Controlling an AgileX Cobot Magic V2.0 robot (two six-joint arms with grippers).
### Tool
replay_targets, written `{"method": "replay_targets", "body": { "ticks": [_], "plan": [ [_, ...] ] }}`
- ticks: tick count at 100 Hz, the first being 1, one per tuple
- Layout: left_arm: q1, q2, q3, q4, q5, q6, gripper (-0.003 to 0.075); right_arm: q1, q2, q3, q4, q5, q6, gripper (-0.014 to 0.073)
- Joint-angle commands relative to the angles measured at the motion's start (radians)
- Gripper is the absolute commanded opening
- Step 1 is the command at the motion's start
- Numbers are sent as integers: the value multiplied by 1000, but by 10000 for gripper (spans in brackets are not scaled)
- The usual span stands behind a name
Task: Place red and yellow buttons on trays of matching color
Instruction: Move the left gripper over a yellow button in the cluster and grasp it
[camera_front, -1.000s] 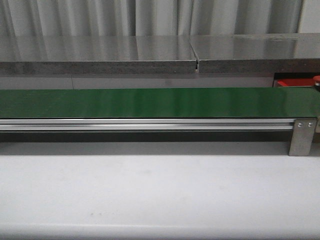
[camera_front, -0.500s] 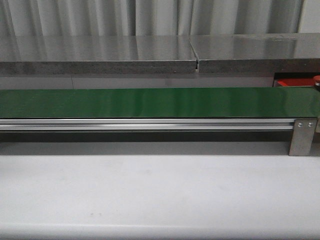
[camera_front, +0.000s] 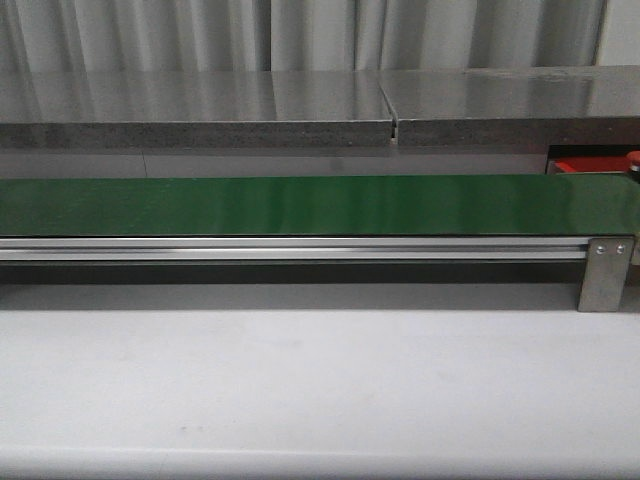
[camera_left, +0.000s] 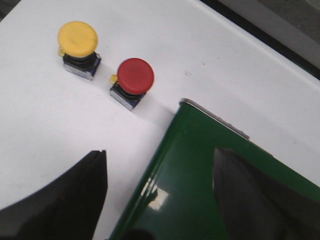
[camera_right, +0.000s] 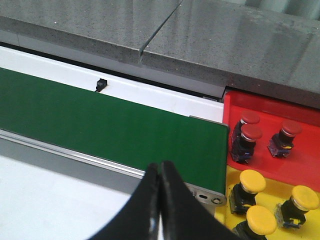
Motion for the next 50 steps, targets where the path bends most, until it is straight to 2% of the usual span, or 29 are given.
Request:
{"method": "replay_targets", "body": {
  "ticks": [1,50],
  "plan": [
    [22,13,-82,-22,-30,-35,440,0,2,-26,8,-63,-7,-118],
    [66,321,-417,2,21,-125,440,0,2,-26,8,-63,-7,-118]
  ]
}}
